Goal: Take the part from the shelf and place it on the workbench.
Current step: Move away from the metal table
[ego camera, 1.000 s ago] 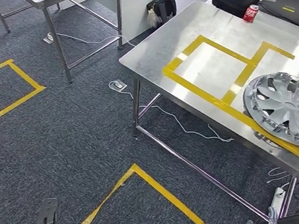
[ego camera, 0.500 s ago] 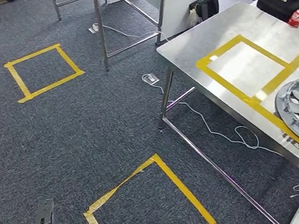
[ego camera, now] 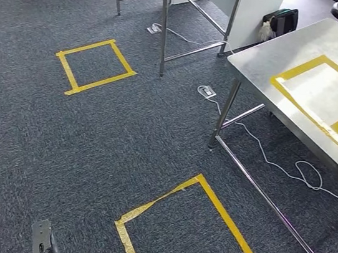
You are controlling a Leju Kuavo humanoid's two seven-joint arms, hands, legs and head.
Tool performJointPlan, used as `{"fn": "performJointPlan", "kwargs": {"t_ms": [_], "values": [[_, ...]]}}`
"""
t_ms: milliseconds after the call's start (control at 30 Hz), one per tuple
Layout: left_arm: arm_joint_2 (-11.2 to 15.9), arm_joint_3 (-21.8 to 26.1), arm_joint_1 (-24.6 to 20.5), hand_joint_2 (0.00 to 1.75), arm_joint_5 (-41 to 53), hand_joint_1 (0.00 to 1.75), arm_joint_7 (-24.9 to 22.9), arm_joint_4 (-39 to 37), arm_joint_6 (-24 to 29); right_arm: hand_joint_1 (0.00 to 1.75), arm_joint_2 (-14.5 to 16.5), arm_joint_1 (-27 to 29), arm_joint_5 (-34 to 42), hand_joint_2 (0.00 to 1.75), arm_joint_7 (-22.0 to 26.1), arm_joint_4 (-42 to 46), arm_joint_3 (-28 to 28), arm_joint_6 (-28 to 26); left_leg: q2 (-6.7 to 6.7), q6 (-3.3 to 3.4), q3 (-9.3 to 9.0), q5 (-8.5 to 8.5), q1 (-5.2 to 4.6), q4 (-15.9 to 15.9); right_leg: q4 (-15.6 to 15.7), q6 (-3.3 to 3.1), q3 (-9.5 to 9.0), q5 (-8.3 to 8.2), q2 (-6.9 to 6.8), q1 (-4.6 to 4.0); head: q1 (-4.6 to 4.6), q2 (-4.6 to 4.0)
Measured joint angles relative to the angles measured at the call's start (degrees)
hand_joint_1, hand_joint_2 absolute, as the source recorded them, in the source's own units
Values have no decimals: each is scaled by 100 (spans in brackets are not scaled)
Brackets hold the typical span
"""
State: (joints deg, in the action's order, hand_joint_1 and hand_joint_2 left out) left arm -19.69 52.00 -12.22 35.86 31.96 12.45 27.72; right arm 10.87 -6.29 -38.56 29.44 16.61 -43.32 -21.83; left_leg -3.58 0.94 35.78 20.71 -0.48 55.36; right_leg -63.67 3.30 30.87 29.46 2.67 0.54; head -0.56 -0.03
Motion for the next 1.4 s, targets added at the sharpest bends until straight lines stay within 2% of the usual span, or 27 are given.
{"fn": "performJointPlan", "kwargs": {"t_ms": [33,100,167,200,267,333,367,433,500,567,600,633,667,700,733,800,867,900,933,967,1033,1100,1167,1233,1300,1367,1400], "values": [[-2,17,-4,0,-22,0,33,-1,-7,0,5,-8,5,0,15,-5,0,6,-69,-28,56,-61,0,12,367,-4,-241,-17,153,20,3,0],[-3,38,-10,0,-43,0,59,-6,-13,0,18,-14,13,0,27,-21,0,14,-187,-84,129,-189,-4,12,687,-18,-415,48,315,35,6,0],[3,62,-10,0,-74,0,89,-20,-39,0,34,-22,24,0,49,-33,-2,31,-274,-149,198,-270,4,10,664,-94,-317,-18,165,25,5,0],[8,78,-14,0,-154,0,140,-26,-93,0,44,-34,5,0,76,-37,-2,66,-211,-181,259,-184,3,75,652,-152,-279,-69,84,21,20,0],[43,173,-83,0,-679,0,373,29,-320,0,56,-51,-170,0,157,-42,39,216,58,-231,446,312,5,527,656,-265,-150,-200,-103,10,50,1],[126,344,-221,0,-1411,0,476,144,-628,0,56,-57,-269,0,270,-45,137,313,242,-274,635,855,29,1294,654,-310,19,-330,-295,-23,64,1],[209,399,-221,0,-1584,0,388,193,-864,0,56,-53,-161,0,368,-46,159,306,271,-291,667,954,47,1601,653,-312,107,-392,-392,-32,66,1],[451,399,88,0,-1545,0,291,278,-1549,0,56,5,221,0,646,-46,52,336,300,-320,460,757,81,1752,653,-303,273,-495,-546,-37,68,1],[677,400,597,0,-1501,0,557,373,-2057,0,41,149,395,0,827,-45,-110,523,462,-328,-126,556,98,1261,645,-264,400,-579,-632,-41,77,1],[831,468,863,0,-1590,0,713,422,-2121,0,12,282,390,0,817,-40,-189,678,697,-296,-791,710,65,415,607,-198,489,-651,-753,-52,81,0],[894,519,878,0,-1677,0,689,407,-2106,0,3,297,372,0,775,-37,-213,724,747,-260,-963,814,36,120,591,-160,529,-697,-846,-52,75,0],[945,577,859,0,-1781,0,609,373,-2102,0,8,277,335,0,723,-35,-232,747,708,-213,-1012,854,10,-56,574,-127,563,-742,-952,-44,71,0],[985,656,836,0,-1891,0,493,330,-2092,0,20,232,289,0,667,-34,-244,756,644,-157,-978,856,-6,-88,559,-94,603,-773,-1013,-25,71,1],[1019,747,837,0,-1986,0,379,284,-2079,0,34,187,246,0,618,-34,-248,754,584,-105,-937,821,-12,-79,507,-71,636,-743,-966,-1,69,1],[1041,831,849,0,-2056,0,272,250,-2061,0,46,159,211,0,583,-34,-248,742,535,-53,-922,787,-12,-82,363,-52,687,-630,-838,15,72,1],[1063,962,837,0,-2130,0,122,194,-2052,0,51,156,168,0,554,-31,-249,726,426,31,-876,714,-18,-80,-270,-26,897,-222,-477,24,64,0],[1072,1031,798,0,-2118,0,10,143,-1984,0,52,171,142,0,557,-28,-251,723,268,78,-793,634,-45,-72,-968,-27,1117,116,-307,0,58,-1],[1065,1049,787,0,-2079,0,-27,121,-1857,0,51,170,132,0,564,-26,-251,723,186,86,-751,597,-61,-66,-1085,-42,1118,150,-273,-16,57,0],[1051,1058,786,0,-2020,0,-38,103,-1612,0,51,166,121,0,573,-17,-251,723,110,88,-717,567,-73,-60,-964,-68,1003,81,-247,-34,59,0],[1021,1062,786,0,-1963,0,-22,88,-1318,0,50,163,109,0,583,-5,-251,725,35,85,-689,542,-79,-52,-622,-101,770,-66,-201,-50,59,-1],[939,1067,788,0,-1899,0,58,69,-931,0,50,154,74,0,599,23,-251,739,-98,69,-634,508,-83,-22,217,-167,249,-277,82,-52,63,0],[911,1073,783,0,-1918,0,99,55,-1178,0,52,140,25,0,603,35,-250,744,-218,22,-554,472,-60,11,630,-197,7,-308,284,-49,66,1],[958,1079,772,0,-1964,0,3,35,-1633,0,58,134,-32,0,605,40,-248,707,-337,-44,-478,435,-24,25,674,-223,-5,-328,186,-64,64,1],[1014,1097,764,0,-1983,0,-94,21,-1715,0,68,116,-69,0,613,50,-245,663,-185,-100,-374,522,-22,175,741,-274,-29,-359,36,-53,79,1],[1038,1120,742,0,-1951,0,-74,19,-1416,0,74,107,-74,0,620,62,-246,645,140,-166,-72,819,-16,733,791,-302,-54,-364,-125,-41,115,1],[1005,1132,724,0,-1906,0,35,18,-1007,0,74,130,-73,0,629,70,-249,642,268,-236,354,1106,23,1486,795,-298,-64,-336,-307,-37,134,1],[975,1135,729,0,-1895,0,94,16,-830,0,74,140,-73,0,638,74,-250,642,281,-262,486,1131,47,1701,795,-286,-76,-317,-400,-31,135,1]]}}
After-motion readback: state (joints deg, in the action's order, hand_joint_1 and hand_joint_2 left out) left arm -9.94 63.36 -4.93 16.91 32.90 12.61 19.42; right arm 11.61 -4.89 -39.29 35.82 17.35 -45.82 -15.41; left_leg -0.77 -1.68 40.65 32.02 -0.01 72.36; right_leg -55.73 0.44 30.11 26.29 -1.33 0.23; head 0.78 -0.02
